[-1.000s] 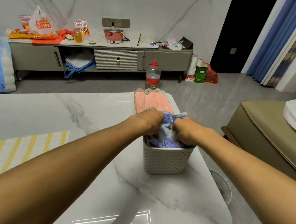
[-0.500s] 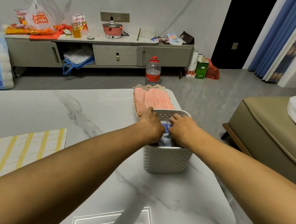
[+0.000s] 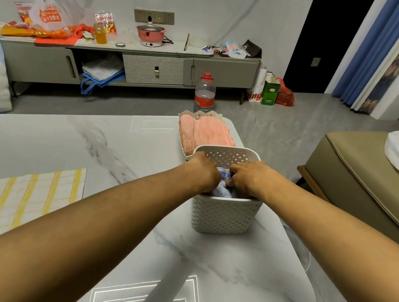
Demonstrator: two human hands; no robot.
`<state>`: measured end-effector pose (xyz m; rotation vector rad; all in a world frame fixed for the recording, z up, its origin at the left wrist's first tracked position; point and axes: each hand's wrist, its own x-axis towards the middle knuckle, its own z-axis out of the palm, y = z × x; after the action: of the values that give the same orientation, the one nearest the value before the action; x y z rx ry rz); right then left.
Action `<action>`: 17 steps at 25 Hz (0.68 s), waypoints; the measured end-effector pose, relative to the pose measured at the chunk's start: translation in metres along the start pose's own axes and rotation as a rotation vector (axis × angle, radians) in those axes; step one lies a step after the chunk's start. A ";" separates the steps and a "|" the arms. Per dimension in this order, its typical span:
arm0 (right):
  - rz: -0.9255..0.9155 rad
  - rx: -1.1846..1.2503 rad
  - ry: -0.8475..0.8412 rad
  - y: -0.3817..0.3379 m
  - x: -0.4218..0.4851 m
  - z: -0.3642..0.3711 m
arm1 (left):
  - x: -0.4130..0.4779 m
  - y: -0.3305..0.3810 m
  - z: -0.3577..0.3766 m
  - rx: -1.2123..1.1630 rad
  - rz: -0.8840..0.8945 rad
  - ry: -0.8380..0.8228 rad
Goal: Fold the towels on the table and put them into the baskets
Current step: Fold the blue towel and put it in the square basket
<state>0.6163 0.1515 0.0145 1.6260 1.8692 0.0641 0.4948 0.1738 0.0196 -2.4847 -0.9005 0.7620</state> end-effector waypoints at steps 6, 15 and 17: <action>-0.022 0.122 0.077 0.000 -0.006 0.002 | -0.002 -0.005 0.010 -0.120 -0.012 0.196; 0.003 0.726 0.479 -0.032 -0.089 -0.050 | -0.124 -0.049 0.024 -1.060 -0.230 0.446; -0.062 0.811 0.506 -0.061 -0.106 -0.067 | -0.160 -0.057 0.046 -1.091 -0.285 0.380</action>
<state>0.5319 0.0664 0.0865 2.2252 2.5326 -0.3948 0.3365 0.1148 0.0705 -3.0377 -1.7725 -0.4509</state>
